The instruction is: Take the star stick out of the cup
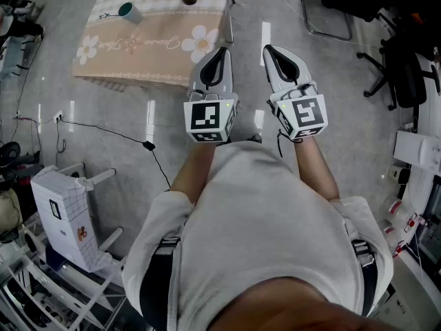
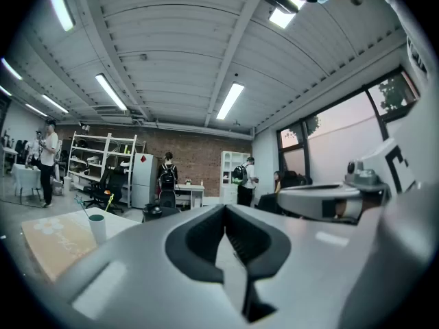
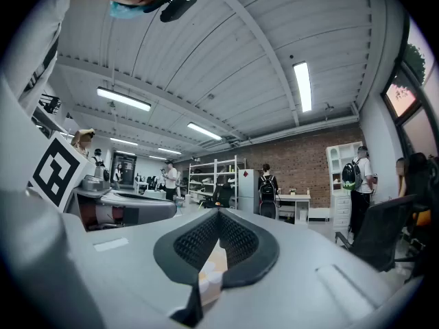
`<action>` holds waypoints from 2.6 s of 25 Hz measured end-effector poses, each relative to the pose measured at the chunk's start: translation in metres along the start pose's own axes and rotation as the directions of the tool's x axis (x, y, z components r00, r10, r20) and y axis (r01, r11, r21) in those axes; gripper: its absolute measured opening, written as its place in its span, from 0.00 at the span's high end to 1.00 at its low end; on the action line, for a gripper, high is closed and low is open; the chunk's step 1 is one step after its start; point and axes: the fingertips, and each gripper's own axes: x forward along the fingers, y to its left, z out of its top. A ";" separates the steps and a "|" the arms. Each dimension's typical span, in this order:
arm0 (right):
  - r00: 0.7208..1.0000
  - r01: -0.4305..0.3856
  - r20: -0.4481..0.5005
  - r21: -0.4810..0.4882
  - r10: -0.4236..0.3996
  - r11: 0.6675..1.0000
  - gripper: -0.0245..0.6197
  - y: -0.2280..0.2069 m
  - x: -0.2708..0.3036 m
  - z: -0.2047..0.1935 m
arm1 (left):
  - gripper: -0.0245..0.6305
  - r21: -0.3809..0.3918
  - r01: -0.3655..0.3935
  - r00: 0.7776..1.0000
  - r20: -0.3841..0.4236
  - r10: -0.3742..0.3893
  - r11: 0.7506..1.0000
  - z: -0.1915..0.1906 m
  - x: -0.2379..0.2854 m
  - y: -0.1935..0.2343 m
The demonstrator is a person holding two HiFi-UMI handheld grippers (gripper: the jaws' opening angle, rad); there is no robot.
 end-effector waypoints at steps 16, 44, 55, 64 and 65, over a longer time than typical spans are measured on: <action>0.986 -0.160 -0.040 -0.002 0.160 0.987 0.96 0.113 0.131 -0.004 | 0.96 -0.018 -0.160 0.987 -0.010 0.160 0.987 -0.003 -0.030 0.161; 0.957 -0.204 -0.218 -0.041 0.191 0.978 0.96 0.225 0.335 -0.022 | 0.96 -0.097 -0.277 0.957 -0.116 0.266 0.956 -0.041 -0.058 0.405; 0.937 -0.231 -0.269 0.006 0.224 0.973 0.96 0.201 0.439 -0.046 | 0.96 -0.096 -0.297 0.938 -0.214 0.272 0.950 -0.058 0.023 0.485; 0.900 -0.289 -0.319 0.071 0.296 0.955 0.96 0.206 0.488 -0.085 | 0.96 -0.010 -0.289 0.922 -0.272 0.275 0.957 -0.072 0.063 0.523; 0.898 -0.287 -0.325 0.076 0.296 0.955 0.96 0.208 0.492 -0.087 | 0.96 -0.002 -0.276 0.923 -0.280 0.265 0.961 -0.075 0.065 0.526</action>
